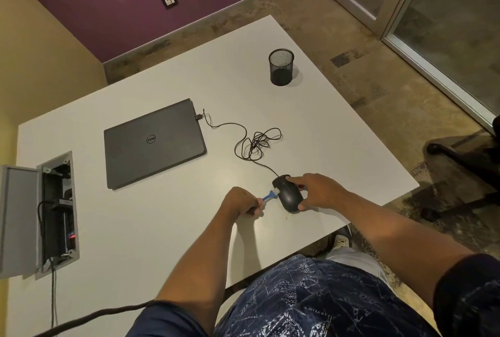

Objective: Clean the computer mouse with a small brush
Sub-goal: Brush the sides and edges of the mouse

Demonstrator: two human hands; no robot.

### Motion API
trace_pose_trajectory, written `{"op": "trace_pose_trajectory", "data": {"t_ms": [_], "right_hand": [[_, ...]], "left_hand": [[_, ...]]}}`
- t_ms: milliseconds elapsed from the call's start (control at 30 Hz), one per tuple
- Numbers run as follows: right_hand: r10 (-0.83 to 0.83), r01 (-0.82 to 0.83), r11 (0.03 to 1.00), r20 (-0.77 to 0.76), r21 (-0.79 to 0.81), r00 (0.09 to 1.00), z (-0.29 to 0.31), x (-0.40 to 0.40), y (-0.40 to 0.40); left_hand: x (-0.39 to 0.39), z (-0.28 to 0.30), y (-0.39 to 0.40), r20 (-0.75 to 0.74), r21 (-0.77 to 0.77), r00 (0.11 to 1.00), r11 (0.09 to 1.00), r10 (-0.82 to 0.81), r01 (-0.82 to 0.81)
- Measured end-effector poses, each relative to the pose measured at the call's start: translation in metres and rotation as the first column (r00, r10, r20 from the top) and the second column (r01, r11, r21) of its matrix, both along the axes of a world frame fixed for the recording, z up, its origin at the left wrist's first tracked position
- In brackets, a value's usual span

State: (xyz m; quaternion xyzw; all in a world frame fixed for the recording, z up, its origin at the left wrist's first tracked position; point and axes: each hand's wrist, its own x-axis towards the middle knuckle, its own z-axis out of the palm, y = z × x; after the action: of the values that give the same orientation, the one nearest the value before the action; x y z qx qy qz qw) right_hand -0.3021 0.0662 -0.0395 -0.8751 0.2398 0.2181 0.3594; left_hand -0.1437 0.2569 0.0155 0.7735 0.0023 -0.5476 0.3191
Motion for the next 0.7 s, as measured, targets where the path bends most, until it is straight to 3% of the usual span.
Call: {"op": "trace_pose_trajectory", "data": {"t_ms": [233, 433, 567, 700], "right_hand": [[0.015, -0.015, 1.0, -0.008, -0.014, 1.0, -0.001, 0.0, 0.0], [0.009, -0.009, 1.0, -0.002, -0.015, 1.0, -0.002, 0.0, -0.001], [0.011, -0.011, 1.0, -0.007, -0.005, 1.0, -0.003, 0.0, -0.001], [0.019, -0.019, 1.0, 0.001, -0.013, 1.0, -0.005, -0.001, -0.002]], "left_hand": [[0.005, 0.012, 0.001, 0.003, -0.085, 1.0, 0.996, 0.016, -0.016], [-0.013, 0.016, -0.015, -0.082, 0.021, 0.985, 0.988, 0.153, -0.152], [-0.004, 0.011, -0.014, 0.036, 0.05, 0.991, 0.99, 0.126, -0.128], [-0.002, 0.016, -0.015, -0.008, -0.03, 0.99, 0.989, 0.142, -0.143]]}}
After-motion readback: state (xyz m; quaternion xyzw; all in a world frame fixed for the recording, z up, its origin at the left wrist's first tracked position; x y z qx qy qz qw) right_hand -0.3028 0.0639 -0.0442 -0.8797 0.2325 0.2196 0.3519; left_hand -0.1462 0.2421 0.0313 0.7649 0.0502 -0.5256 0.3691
